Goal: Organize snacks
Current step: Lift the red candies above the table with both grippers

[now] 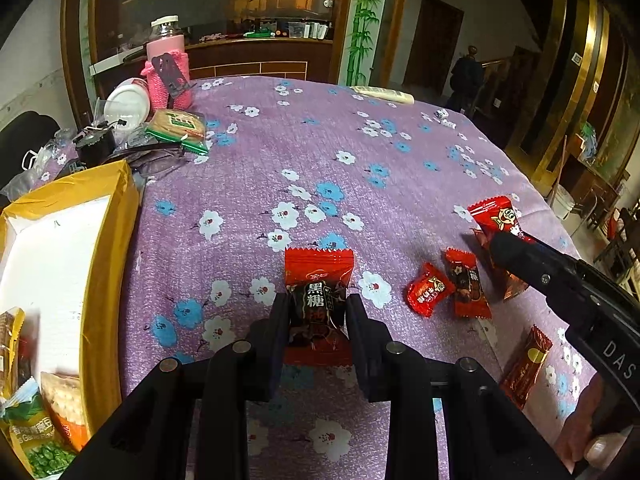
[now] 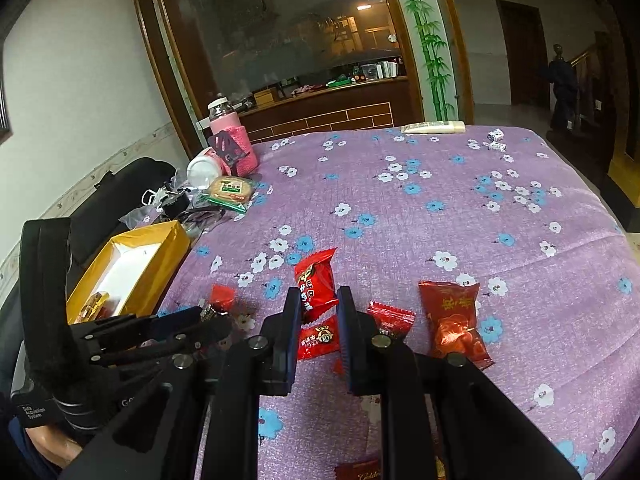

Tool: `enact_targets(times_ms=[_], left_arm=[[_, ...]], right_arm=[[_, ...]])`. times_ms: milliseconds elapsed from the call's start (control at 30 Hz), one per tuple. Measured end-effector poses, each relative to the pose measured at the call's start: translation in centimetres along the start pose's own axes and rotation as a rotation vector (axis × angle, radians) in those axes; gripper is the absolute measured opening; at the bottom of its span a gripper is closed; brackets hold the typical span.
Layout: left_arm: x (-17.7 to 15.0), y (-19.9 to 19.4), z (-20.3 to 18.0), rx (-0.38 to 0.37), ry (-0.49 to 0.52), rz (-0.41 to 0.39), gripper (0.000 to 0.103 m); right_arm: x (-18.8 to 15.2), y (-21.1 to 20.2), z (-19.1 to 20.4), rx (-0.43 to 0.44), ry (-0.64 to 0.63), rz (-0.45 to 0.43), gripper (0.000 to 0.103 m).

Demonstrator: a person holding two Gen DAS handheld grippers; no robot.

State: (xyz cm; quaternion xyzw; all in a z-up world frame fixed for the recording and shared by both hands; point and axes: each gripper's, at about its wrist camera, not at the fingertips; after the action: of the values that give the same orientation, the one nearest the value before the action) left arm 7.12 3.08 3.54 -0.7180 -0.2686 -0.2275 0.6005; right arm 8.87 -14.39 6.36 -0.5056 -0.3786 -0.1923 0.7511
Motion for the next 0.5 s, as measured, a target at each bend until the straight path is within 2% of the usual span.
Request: enact_targets(times_ms=[500], left_arm=[[-0.2, -1.6, -1.4, 0.119, 0.096, -0.130, 0.029]], right_arm=[[-0.4, 0.0, 1.3, 0.015, -0.031, -0.006, 0.017]])
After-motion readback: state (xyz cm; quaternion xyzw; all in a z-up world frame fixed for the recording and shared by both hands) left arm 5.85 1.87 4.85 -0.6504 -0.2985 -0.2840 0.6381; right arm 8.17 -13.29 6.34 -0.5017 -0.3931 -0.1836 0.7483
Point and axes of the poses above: each gripper's, at about its wrist camera, not at the fingertips, and y roughly the way its jaws point, z to its left, x to its top, and after that the axes turned 5 degrees about -x, right-handed
